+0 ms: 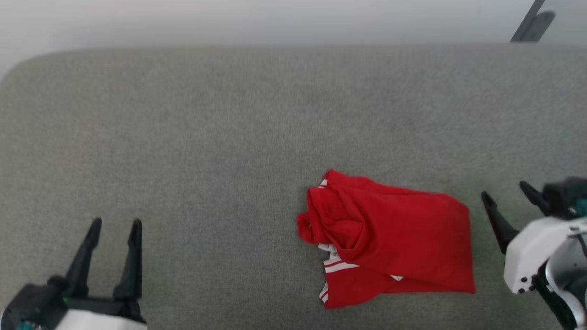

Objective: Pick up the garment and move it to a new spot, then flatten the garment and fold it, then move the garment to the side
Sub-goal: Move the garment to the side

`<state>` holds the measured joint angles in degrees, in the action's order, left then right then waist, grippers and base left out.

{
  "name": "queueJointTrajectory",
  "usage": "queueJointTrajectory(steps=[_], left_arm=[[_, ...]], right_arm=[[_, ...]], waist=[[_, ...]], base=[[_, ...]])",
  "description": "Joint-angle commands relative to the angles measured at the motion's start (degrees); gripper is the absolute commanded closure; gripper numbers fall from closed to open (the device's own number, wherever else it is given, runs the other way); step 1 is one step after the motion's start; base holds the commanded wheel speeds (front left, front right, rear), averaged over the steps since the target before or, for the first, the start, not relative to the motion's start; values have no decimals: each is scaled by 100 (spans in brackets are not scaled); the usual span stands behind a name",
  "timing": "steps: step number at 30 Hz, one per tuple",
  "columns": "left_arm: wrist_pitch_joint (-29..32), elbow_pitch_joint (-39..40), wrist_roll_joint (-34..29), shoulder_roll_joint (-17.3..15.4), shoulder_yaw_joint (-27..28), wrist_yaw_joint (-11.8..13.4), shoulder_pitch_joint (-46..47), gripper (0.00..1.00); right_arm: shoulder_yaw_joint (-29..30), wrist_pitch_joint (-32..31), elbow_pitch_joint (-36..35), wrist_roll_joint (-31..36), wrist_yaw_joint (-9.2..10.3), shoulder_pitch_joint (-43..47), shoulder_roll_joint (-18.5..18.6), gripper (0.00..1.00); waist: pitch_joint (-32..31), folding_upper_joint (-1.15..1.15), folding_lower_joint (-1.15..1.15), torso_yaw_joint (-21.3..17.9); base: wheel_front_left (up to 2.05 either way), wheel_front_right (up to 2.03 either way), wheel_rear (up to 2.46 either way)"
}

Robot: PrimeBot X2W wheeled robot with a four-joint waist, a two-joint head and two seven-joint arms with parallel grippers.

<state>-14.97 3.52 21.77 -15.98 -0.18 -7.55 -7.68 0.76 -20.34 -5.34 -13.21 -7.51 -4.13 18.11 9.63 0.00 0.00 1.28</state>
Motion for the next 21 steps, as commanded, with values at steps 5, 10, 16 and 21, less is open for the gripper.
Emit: queueJointTrajectory(steps=[5, 10, 16, 21], left_arm=[[-27, -70, 156, -83, -211, 16, 471, 0], [-27, -38, 230, -137, -392, 16, 802, 0], [-27, -37, 351, -246, -560, 15, 1182, 0], [-27, -102, 431, -333, -632, 16, 1399, 0]], right_arm=[[-280, -2095, -490, -511, 5, -238, 202, 0], [-189, -3403, -909, -545, 5, -242, 83, 0], [-97, -4154, -1074, -239, 5, -149, -195, 0], [-165, -4275, -906, -95, 4, -169, -519, 0]], waist=[[580, 0, 0, 54], [918, 0, 0, 156], [1333, 0, 0, 293], [1530, 0, 0, 343]], base=[[0, 0, 0], [0, 0, 0], [0, 0, 0], [0, 0, 0]])
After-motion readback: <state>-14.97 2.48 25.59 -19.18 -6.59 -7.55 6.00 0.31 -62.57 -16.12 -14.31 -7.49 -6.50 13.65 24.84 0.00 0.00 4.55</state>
